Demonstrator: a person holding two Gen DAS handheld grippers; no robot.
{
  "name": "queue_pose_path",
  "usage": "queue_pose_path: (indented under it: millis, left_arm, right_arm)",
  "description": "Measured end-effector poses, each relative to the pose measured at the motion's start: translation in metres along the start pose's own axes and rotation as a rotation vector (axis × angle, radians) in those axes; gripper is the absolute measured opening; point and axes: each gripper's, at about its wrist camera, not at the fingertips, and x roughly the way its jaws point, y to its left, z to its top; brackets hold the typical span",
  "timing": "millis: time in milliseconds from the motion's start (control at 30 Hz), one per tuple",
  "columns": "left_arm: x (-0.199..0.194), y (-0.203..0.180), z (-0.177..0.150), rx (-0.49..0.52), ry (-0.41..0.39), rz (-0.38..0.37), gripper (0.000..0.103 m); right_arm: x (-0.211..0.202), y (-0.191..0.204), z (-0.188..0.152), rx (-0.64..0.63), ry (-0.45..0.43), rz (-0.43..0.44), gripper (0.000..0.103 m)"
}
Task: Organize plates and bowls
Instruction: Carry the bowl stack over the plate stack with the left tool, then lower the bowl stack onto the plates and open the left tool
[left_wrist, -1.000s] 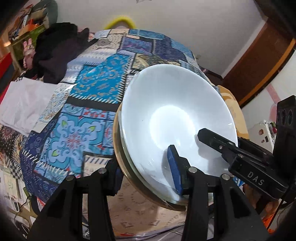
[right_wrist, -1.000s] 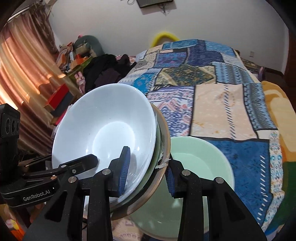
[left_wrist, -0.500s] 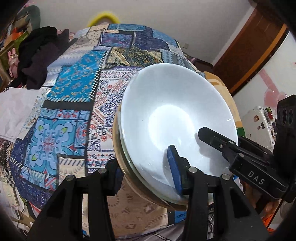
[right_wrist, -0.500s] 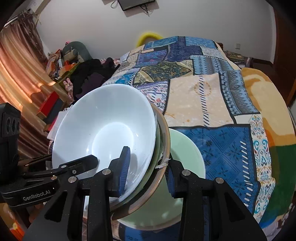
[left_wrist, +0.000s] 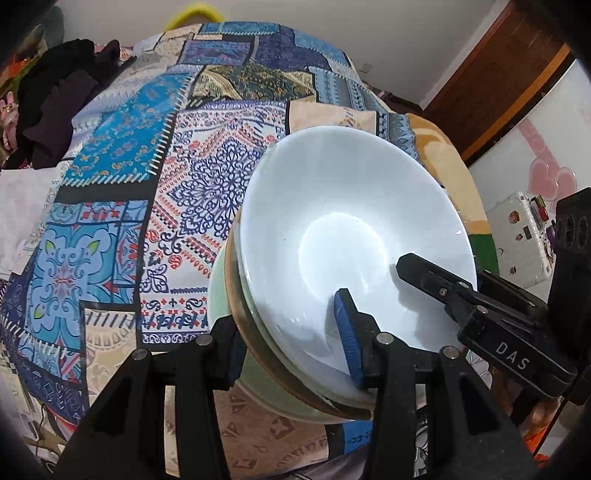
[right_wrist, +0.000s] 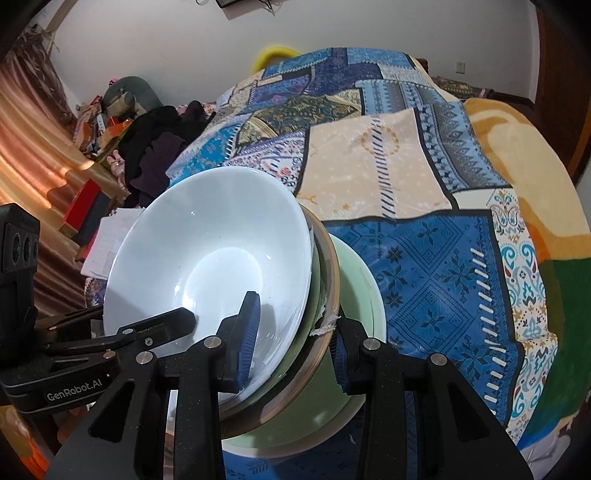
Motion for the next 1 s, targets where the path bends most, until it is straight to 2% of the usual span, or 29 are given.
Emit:
queue_pose_path:
  millis: [167,433,700,867,933,1000]
  left_arm:
    - [0.013,0.003,-0.001,-0.006,0.027,-0.003,0.044]
    - [0.014,0.007,-0.005,0.013,0.012,-0.014,0.044]
    - [-0.015,0.006,-0.006,0.025,-0.071,0.044,0.046]
    - [-0.047,0.003,-0.004,0.025,-0.156,0.042,0.046]
    - [-0.069,-0.002,-0.004,0.036,-0.215,0.037,0.046]
    - [-0.088,-0.008,-0.004,0.048,-0.269,0.029,0.052]
  right_arm:
    - [0.005,-0.003,-0.005,-0.001,0.015,0.006,0.032]
    - [0.002,-0.004,-0.008,0.002,0.006,0.024,0.034]
    - [-0.019,-0.001,-0.008,-0.002,-0.034,0.006,0.042]
    - [-0.055,0.006,-0.004,-0.015,-0.135,0.016,0.044]
    - [-0.075,0.011,-0.001,-0.031,-0.187,0.026,0.045]
    - [-0.092,0.017,0.001,-0.051,-0.237,0.025,0.049]
